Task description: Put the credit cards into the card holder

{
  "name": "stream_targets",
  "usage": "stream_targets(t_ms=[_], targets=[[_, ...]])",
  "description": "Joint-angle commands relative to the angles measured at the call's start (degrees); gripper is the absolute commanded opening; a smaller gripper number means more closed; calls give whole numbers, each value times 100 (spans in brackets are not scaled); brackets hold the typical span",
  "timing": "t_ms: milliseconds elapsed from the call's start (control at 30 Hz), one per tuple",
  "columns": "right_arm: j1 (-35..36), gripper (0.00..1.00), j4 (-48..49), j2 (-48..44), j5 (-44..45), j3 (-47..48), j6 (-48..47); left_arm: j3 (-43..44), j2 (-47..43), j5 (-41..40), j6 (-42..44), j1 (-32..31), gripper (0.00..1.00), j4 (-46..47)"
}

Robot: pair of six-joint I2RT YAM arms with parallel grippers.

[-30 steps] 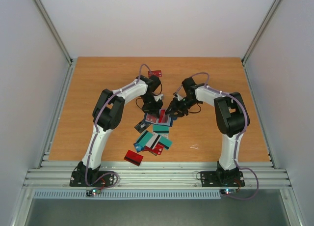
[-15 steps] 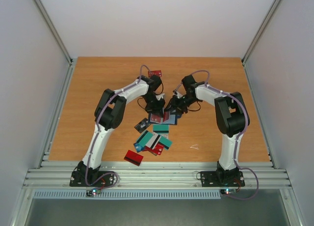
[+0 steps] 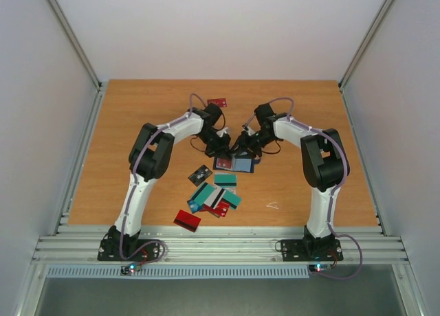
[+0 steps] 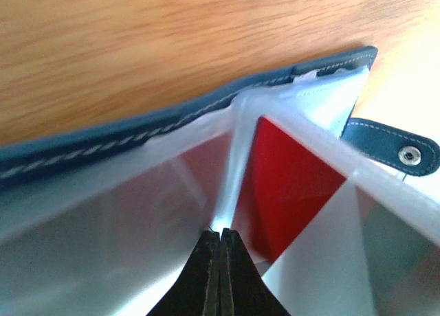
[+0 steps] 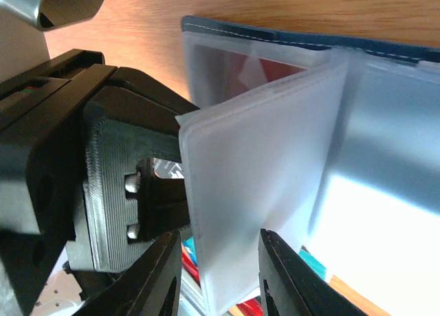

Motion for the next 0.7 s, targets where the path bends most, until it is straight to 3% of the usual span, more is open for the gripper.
stream_targets(t_ms=[0, 267, 400, 533, 667], targets=[[160, 33, 70, 170, -184, 330, 147, -665, -791, 498, -522, 443, 2, 676], [405, 33, 113, 669, -246, 790, 367, -1845, -2041, 312, -185, 1234, 9, 315], [491, 33, -33, 827, -341, 1197, 399, -2119, -2710, -459, 301, 1455, 12, -275], [525, 33, -267, 556, -268, 1408, 217, -2626, -3362, -1191, 857, 1450, 15, -739], [525, 33, -263, -21, -58, 924, 77, -3657, -4250, -1588, 722, 1394, 25, -592]])
